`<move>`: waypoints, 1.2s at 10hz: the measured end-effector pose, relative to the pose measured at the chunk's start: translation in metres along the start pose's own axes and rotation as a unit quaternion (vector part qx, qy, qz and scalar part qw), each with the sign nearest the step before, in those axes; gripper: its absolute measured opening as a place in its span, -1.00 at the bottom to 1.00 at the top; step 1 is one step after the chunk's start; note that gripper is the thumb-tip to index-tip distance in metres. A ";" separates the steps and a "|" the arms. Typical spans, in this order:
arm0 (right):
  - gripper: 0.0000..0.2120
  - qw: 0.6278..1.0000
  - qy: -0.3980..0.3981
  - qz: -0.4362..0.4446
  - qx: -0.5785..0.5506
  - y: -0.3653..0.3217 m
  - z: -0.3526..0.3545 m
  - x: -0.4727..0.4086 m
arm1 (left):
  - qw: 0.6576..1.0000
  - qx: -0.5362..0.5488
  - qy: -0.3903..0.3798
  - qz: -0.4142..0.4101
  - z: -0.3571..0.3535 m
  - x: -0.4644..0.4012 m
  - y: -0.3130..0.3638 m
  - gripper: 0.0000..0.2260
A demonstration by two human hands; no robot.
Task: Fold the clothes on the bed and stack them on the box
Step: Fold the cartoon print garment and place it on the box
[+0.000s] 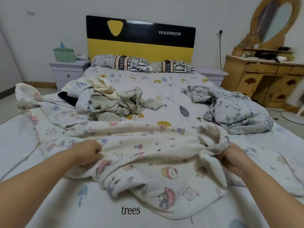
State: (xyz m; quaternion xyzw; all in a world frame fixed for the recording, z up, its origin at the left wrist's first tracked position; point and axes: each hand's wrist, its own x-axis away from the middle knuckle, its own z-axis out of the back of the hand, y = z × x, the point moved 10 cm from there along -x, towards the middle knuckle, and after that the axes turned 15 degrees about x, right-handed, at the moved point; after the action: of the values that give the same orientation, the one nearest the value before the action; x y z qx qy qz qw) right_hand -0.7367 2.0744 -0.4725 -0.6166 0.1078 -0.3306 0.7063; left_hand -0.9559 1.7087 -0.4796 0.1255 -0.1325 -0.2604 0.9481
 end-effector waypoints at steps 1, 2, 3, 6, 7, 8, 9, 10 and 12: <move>-0.64 0.995 -0.011 0.061 -0.078 -0.022 0.038 -0.002 | 0.965 0.176 0.180 0.070 0.059 0.005 -0.034 -0.71; -0.48 0.960 -0.029 0.236 -0.146 -0.091 0.046 0.014 | 0.917 0.235 0.300 0.120 0.105 0.024 -0.065 -0.68; -0.67 0.937 0.157 0.312 0.006 -0.097 0.091 0.038 | 0.926 0.172 0.292 0.170 0.110 0.021 -0.079 -0.69; -0.50 0.893 -0.033 -0.016 0.448 0.017 0.057 -0.007 | 0.966 -0.071 0.213 0.131 0.065 0.001 -0.039 -0.79; -0.72 0.959 0.012 -0.063 0.275 0.005 0.072 -0.002 | 0.967 -0.086 0.234 0.046 0.064 -0.007 0.003 -0.67; -0.77 0.948 0.030 -0.094 0.303 0.008 0.073 -0.004 | 0.983 -0.046 0.176 -0.028 0.038 -0.027 0.035 -0.67; -0.64 0.859 -0.041 -0.125 0.495 0.024 0.054 -0.003 | 0.990 -0.056 0.119 -0.045 0.008 -0.041 0.050 -0.65; -0.74 0.834 -0.123 -0.146 0.517 0.032 0.036 0.004 | 0.994 -0.106 0.027 -0.004 -0.020 -0.049 0.043 -0.65; -0.87 0.754 0.098 0.012 0.650 -0.042 0.068 -0.013 | 0.980 0.007 0.199 -0.026 0.020 -0.040 0.054 -0.85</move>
State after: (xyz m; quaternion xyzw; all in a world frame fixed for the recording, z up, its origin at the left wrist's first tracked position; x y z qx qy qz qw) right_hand -0.7224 2.1354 -0.4213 0.0277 -0.0574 -0.3713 0.9263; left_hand -0.9707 1.7715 -0.4514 0.1847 0.0608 -0.2538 0.9475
